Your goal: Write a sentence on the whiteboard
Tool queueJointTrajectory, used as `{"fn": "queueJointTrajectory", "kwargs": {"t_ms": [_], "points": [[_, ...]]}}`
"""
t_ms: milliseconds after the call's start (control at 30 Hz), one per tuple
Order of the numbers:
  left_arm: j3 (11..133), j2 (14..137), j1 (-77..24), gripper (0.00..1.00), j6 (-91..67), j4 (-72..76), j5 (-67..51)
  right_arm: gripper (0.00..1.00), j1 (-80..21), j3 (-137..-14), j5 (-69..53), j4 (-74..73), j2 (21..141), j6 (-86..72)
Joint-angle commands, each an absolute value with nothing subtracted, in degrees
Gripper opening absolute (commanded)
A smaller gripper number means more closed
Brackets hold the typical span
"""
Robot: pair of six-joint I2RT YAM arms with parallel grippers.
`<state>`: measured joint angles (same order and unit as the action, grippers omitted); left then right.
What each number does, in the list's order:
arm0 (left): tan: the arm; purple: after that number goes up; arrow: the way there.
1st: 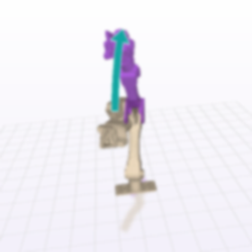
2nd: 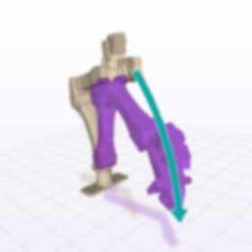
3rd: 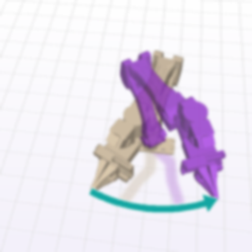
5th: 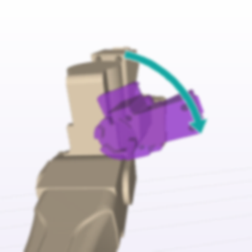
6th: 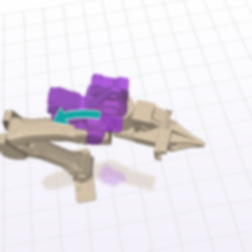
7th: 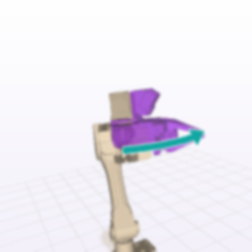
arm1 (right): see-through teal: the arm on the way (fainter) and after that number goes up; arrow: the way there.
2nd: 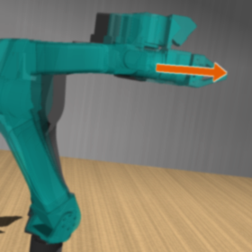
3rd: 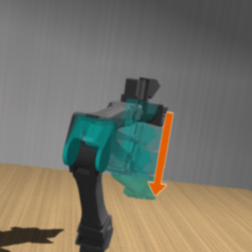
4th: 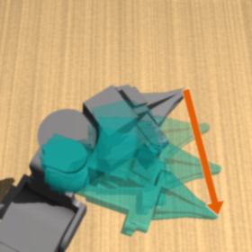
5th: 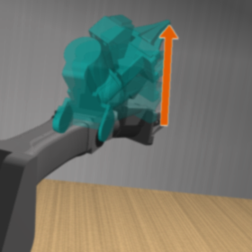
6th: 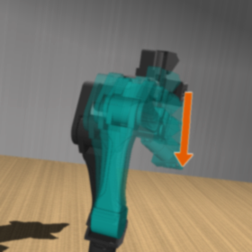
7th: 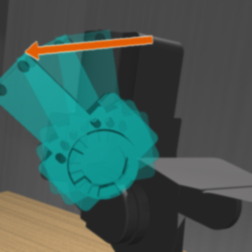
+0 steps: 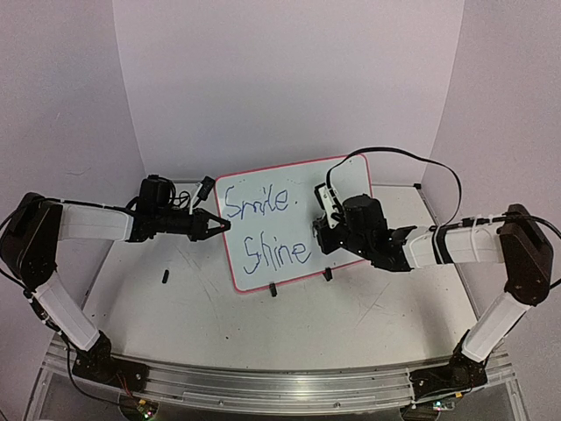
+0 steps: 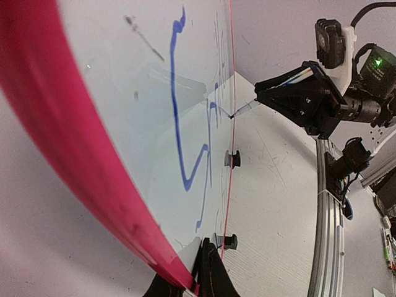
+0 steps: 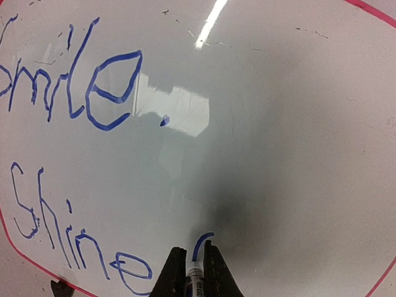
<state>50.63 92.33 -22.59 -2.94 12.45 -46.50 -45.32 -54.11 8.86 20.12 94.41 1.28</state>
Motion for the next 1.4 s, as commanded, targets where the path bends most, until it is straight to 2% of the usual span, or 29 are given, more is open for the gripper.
{"fn": "queueJointTrajectory", "kwargs": {"t_ms": [0,533,1067,1367], "points": [[49.72,96.21,-22.86,0.00,5.71,5.01,-32.87,0.00,-45.16,-51.91,8.88,20.68,92.56,-1.54],[49.69,96.41,-22.87,0.00,5.36,5.01,-33.34,0.00,-46.33,-47.46,8.68,21.75,92.23,-3.78],[49.74,96.63,-22.95,0.00,5.28,5.03,-33.39,0.00,-46.31,-53.66,12.70,22.07,92.87,-0.44],[49.64,96.45,-23.04,0.00,5.36,5.05,-33.31,0.00,-46.15,-53.03,16.81,21.93,92.80,-0.53]]}}
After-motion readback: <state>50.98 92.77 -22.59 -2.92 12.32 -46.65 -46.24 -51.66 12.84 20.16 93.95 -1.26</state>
